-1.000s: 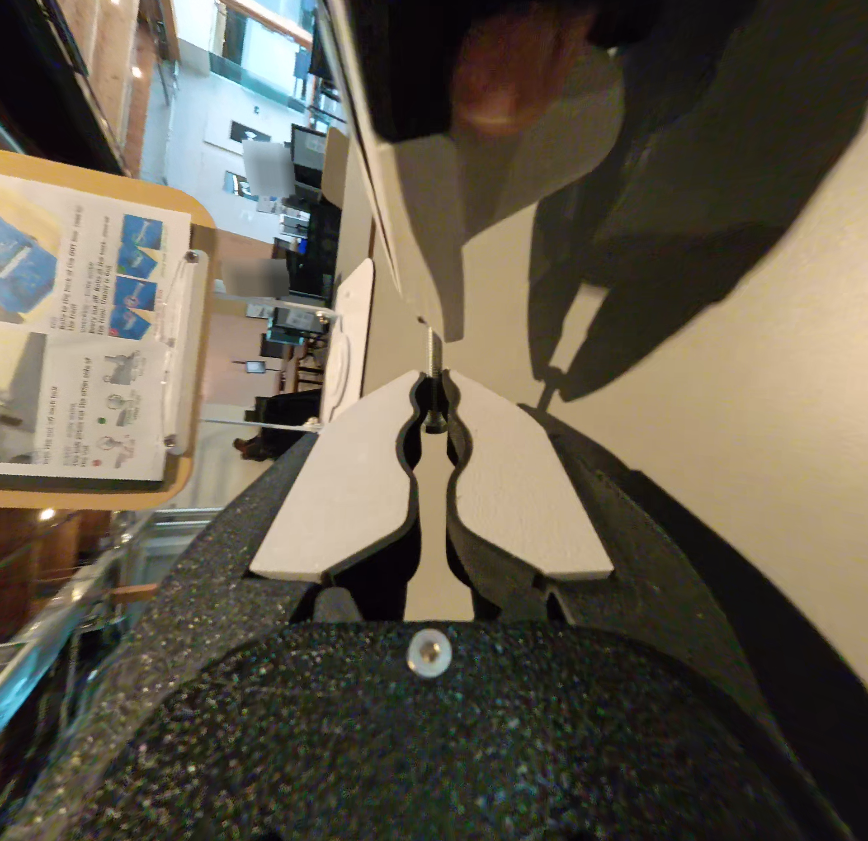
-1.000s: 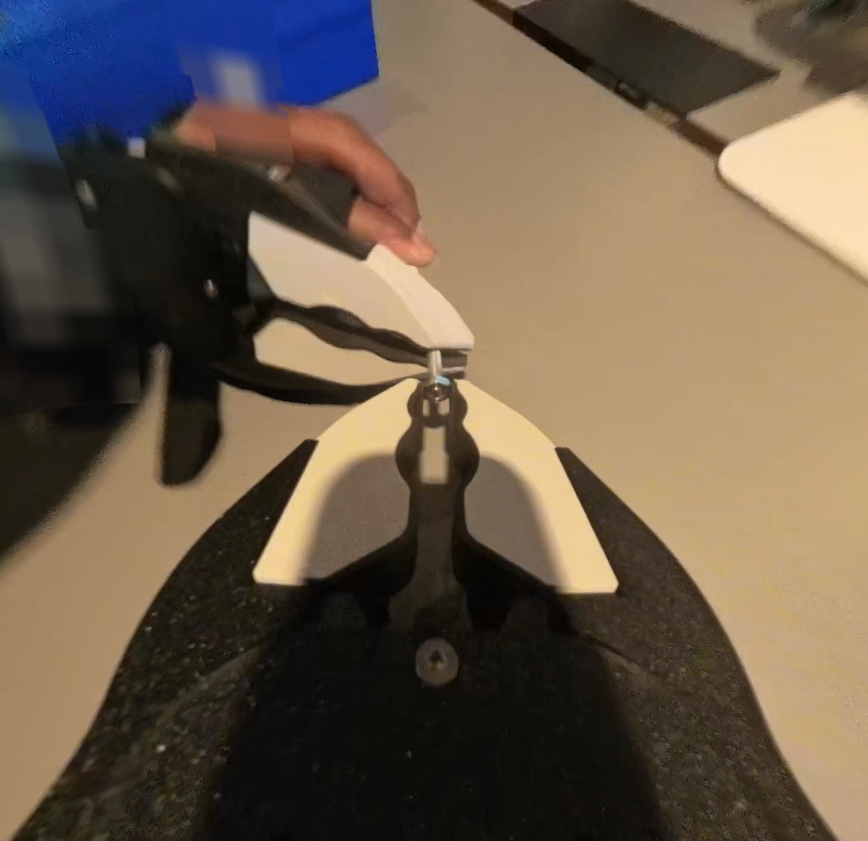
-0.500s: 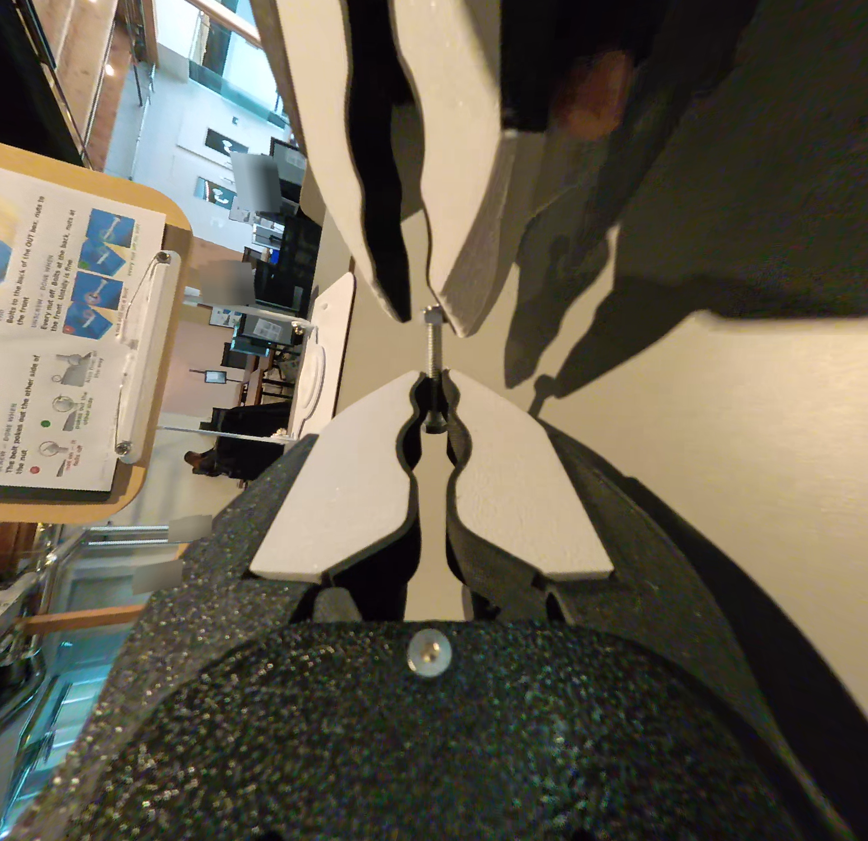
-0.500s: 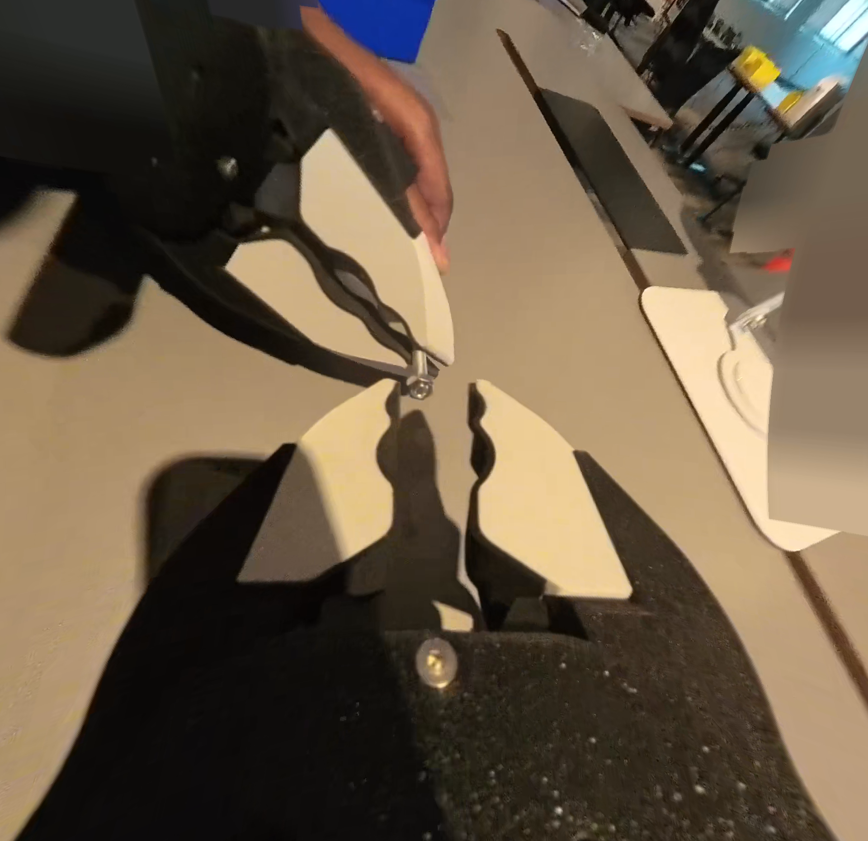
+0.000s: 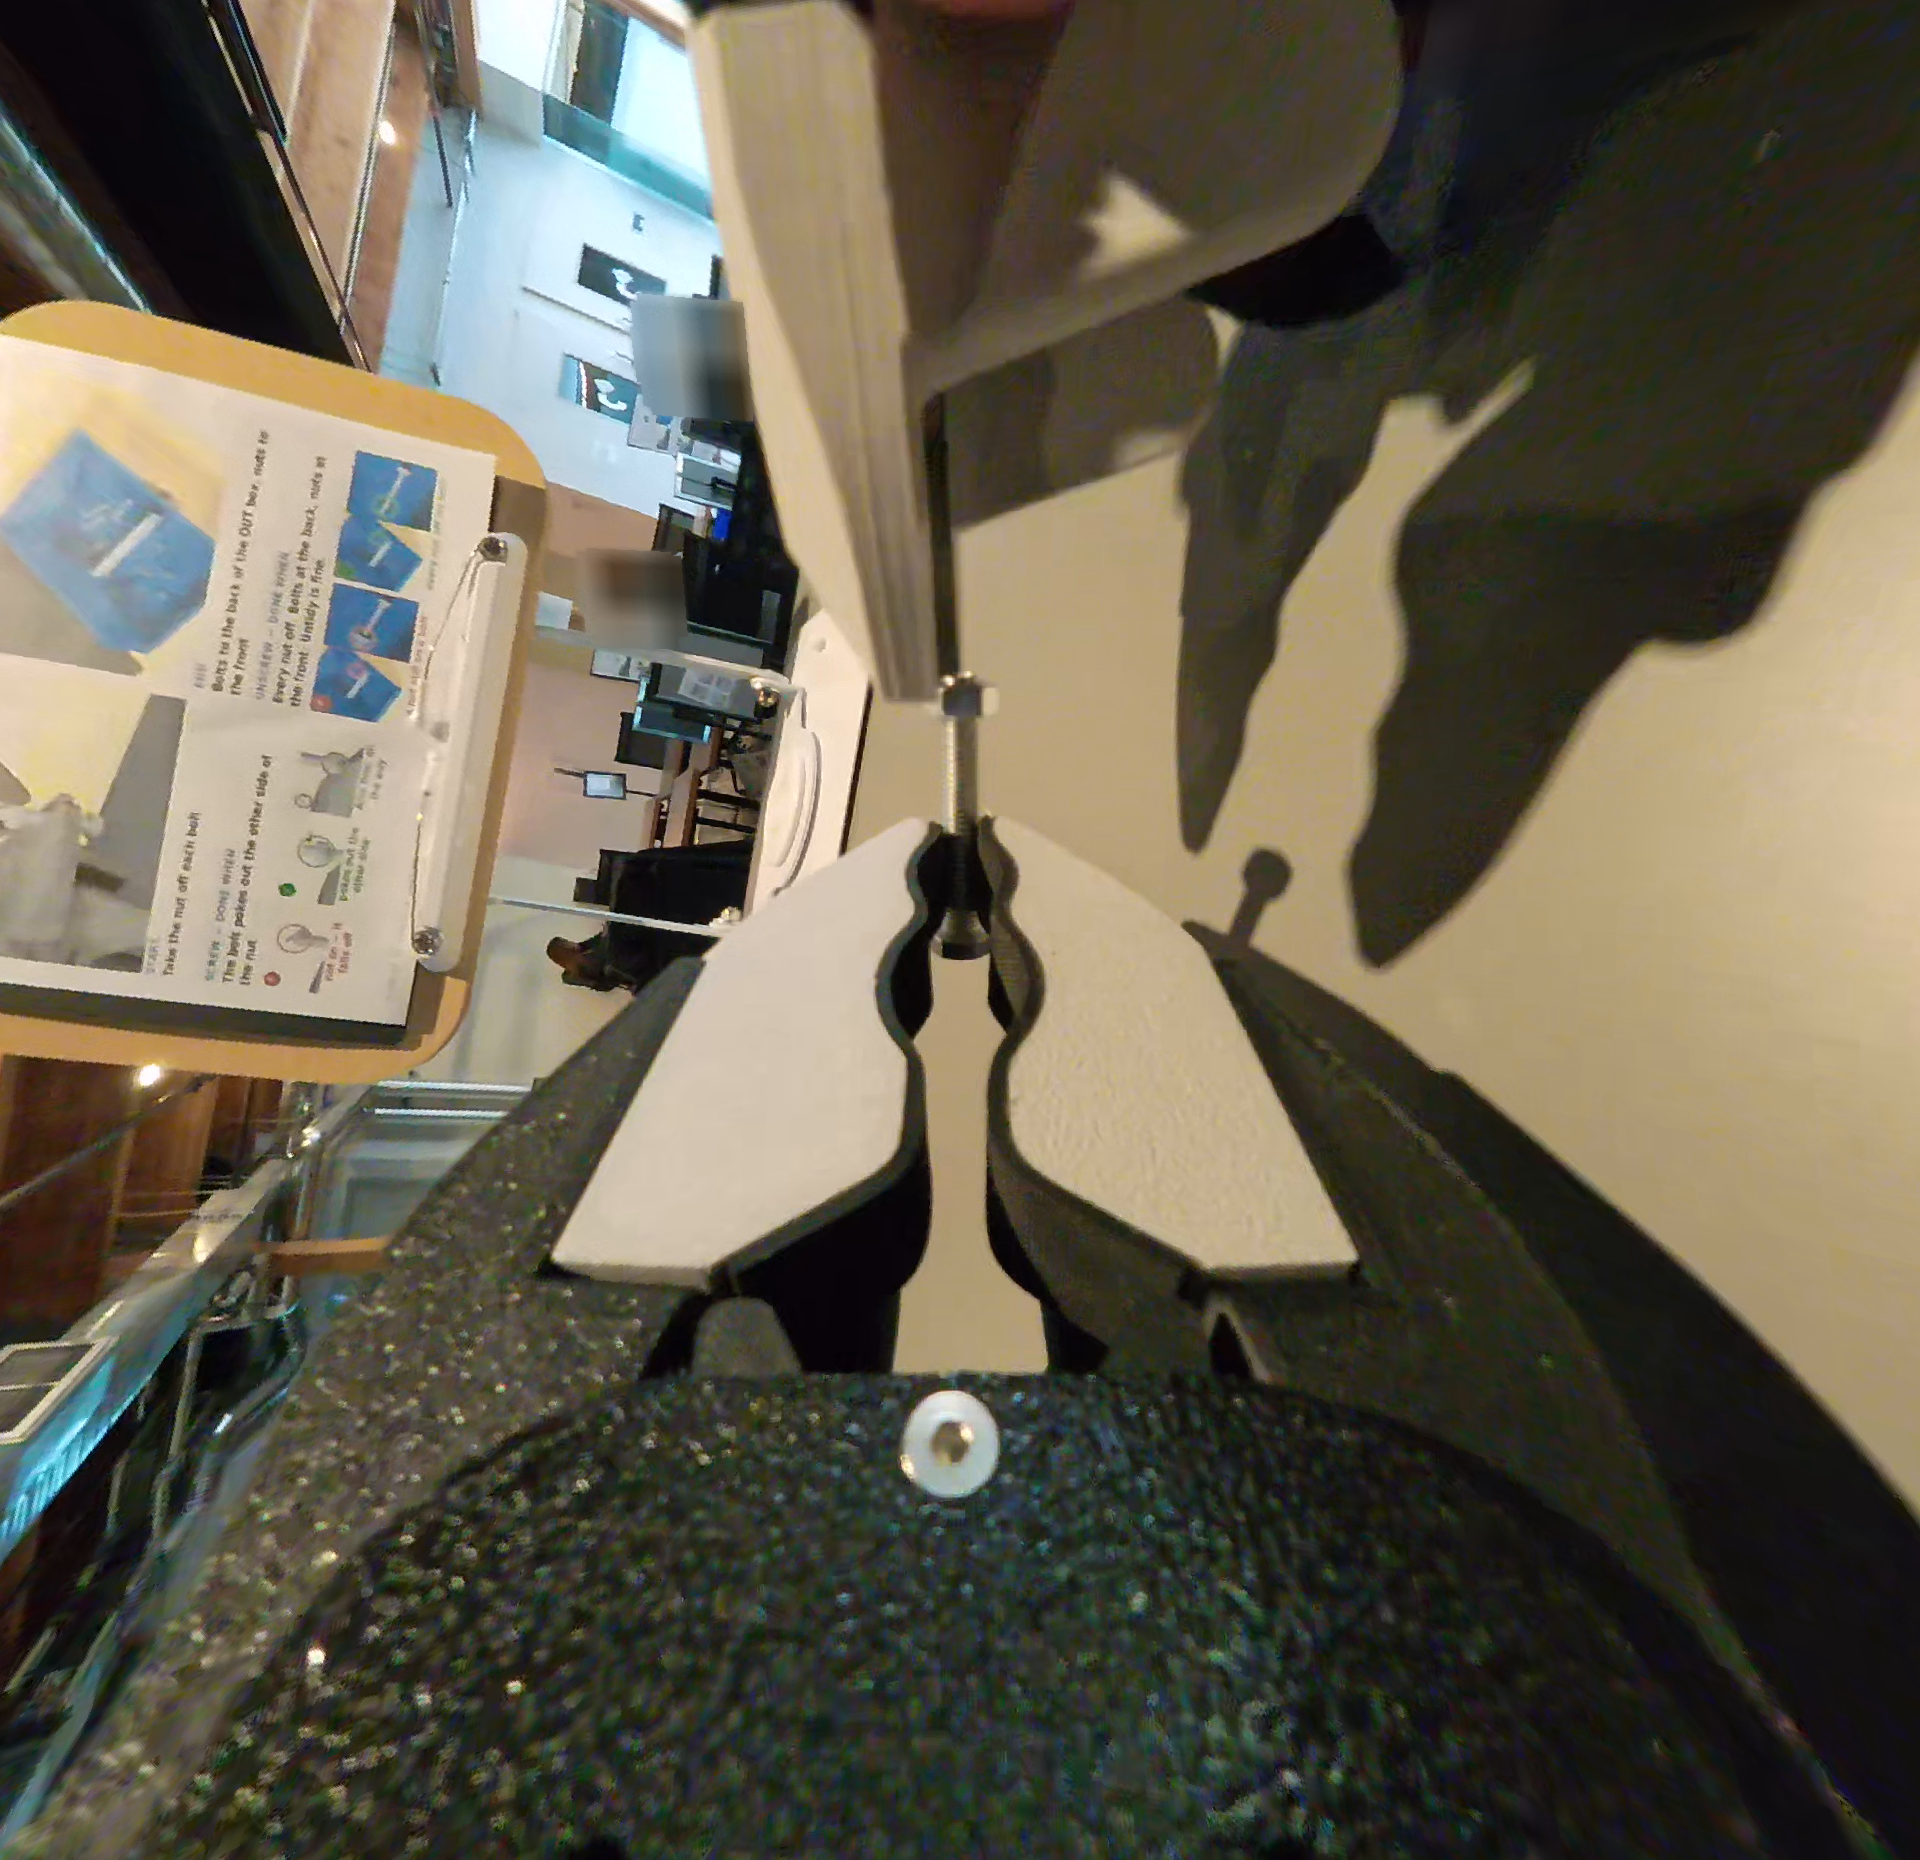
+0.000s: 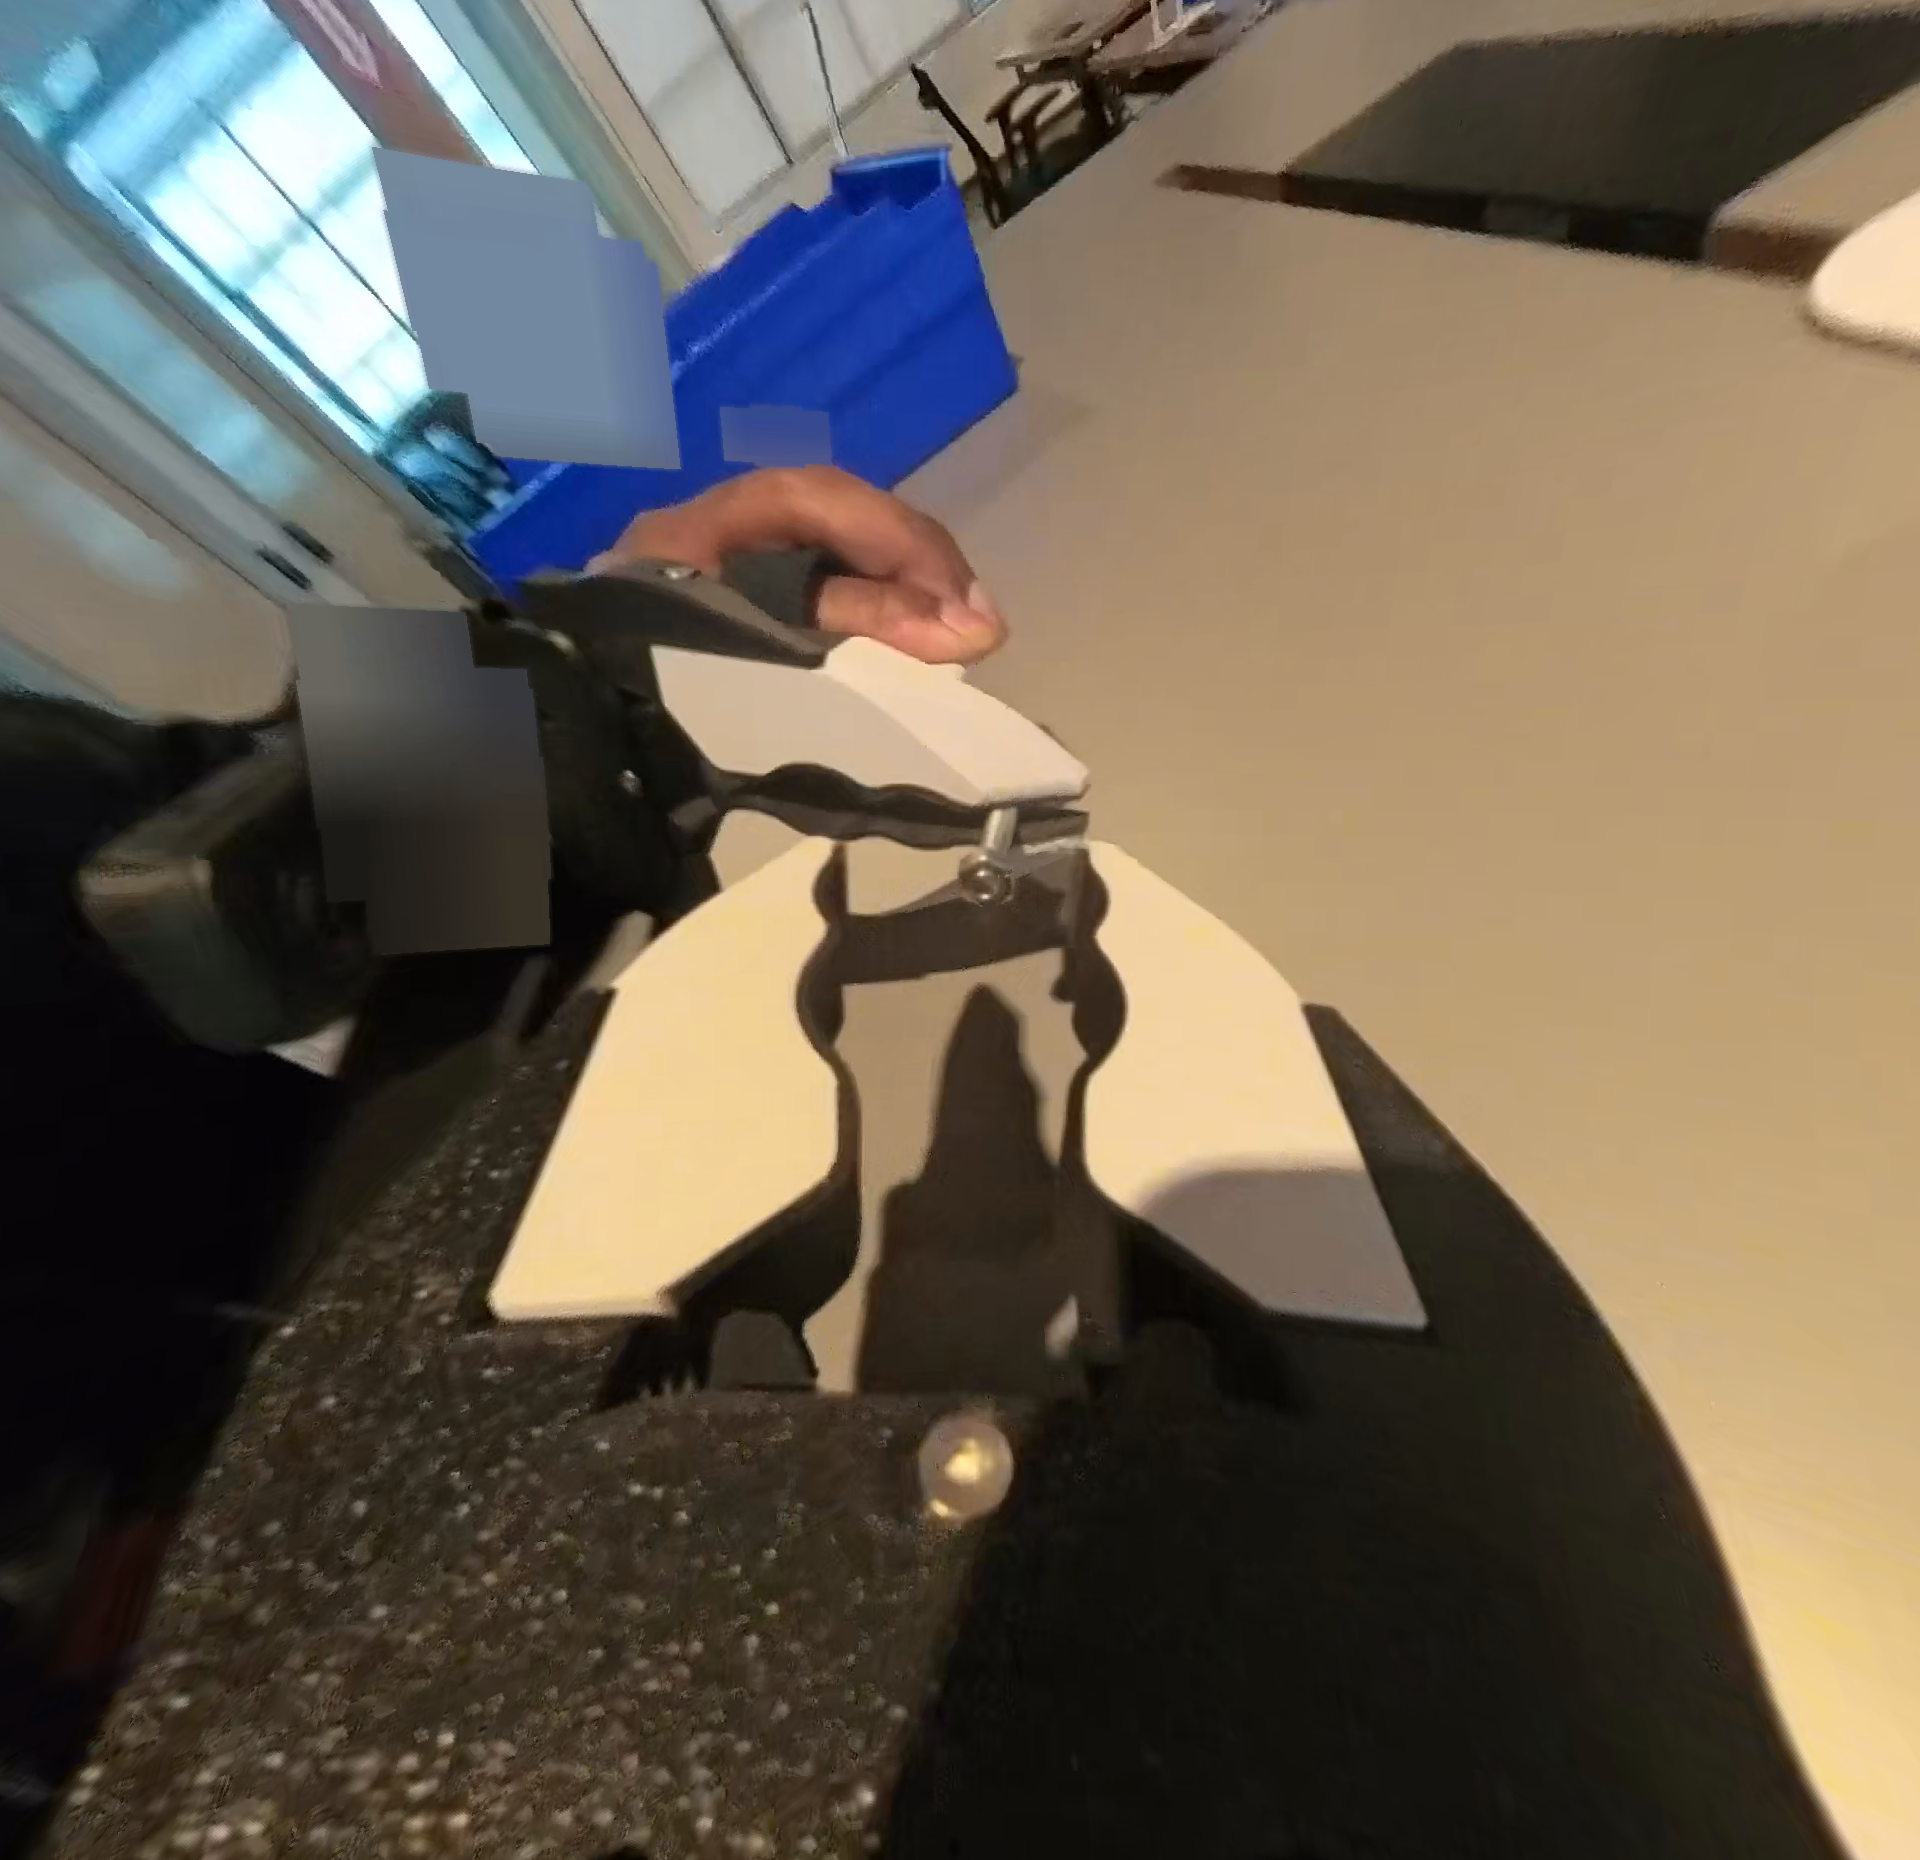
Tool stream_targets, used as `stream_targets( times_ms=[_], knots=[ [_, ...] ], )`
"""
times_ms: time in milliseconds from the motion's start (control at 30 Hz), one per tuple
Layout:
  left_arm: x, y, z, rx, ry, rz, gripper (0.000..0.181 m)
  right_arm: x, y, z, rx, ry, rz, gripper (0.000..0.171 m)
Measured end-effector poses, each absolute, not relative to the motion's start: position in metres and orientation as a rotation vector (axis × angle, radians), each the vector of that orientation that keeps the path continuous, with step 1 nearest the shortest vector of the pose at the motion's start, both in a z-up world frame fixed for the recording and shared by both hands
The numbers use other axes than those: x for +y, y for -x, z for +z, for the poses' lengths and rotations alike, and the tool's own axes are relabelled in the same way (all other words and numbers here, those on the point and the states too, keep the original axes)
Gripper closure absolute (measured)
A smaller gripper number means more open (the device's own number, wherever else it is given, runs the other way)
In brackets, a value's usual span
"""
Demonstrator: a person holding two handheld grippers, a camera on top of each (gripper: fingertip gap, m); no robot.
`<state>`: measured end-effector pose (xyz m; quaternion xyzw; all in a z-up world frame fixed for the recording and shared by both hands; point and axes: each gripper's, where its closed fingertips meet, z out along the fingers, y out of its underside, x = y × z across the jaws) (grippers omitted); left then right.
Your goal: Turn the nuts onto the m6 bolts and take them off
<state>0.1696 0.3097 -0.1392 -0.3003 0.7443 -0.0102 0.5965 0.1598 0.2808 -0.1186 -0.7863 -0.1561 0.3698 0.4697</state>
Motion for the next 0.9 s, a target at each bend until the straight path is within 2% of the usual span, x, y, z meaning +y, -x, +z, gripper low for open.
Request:
stream_targets(
  times_ms=[100, 233, 333, 433, 533, 667, 700, 767, 833, 900],
  knots=[
    [0.310, -0.169, -0.138, 1.721, 0.707, -0.042, 0.176, 0.282, -0.169, -0.119, -0.599, 1.905, 0.566, 0.127],
    [0.307, -0.169, -0.141, 1.740, 0.725, -0.092, 0.176, 0.280, -0.171, -0.122, -0.877, 1.818, 0.141, 0.135],
    [0.304, -0.169, -0.143, 1.754, 0.721, -0.115, 0.176, 0.279, -0.167, -0.127, -0.984, 1.785, 0.001, 0.139],
    [0.302, -0.170, -0.142, 1.754, 0.707, -0.110, 0.176, 0.279, -0.163, -0.130, -0.957, 1.825, 0.038, 0.159],
    [0.307, -0.169, -0.140, 1.740, 0.689, -0.040, 0.175, 0.282, -0.161, -0.131, -0.769, 1.946, 0.200, 0.161],
    [0.310, -0.168, -0.134, 1.712, 0.669, 0.020, 0.176, 0.282, -0.157, -0.125, -0.342, 2.008, 0.731, 0.161],
    [0.309, -0.169, -0.133, 1.705, 0.682, 0.002, 0.176, 0.281, -0.155, -0.121, -0.284, 1.975, 0.871, 0.157],
    [0.310, -0.169, -0.134, 1.702, 0.700, -0.009, 0.176, 0.280, -0.153, -0.117, -0.240, 1.921, 1.047, 0.137],
    [0.310, -0.169, -0.136, 1.709, 0.711, -0.021, 0.176, 0.282, -0.155, -0.119, -0.291, 1.924, 1.017, 0.118],
    [0.310, -0.169, -0.137, 1.714, 0.715, -0.026, 0.176, 0.282, -0.160, -0.119, -0.435, 1.925, 0.829, 0.119]
  ],
)
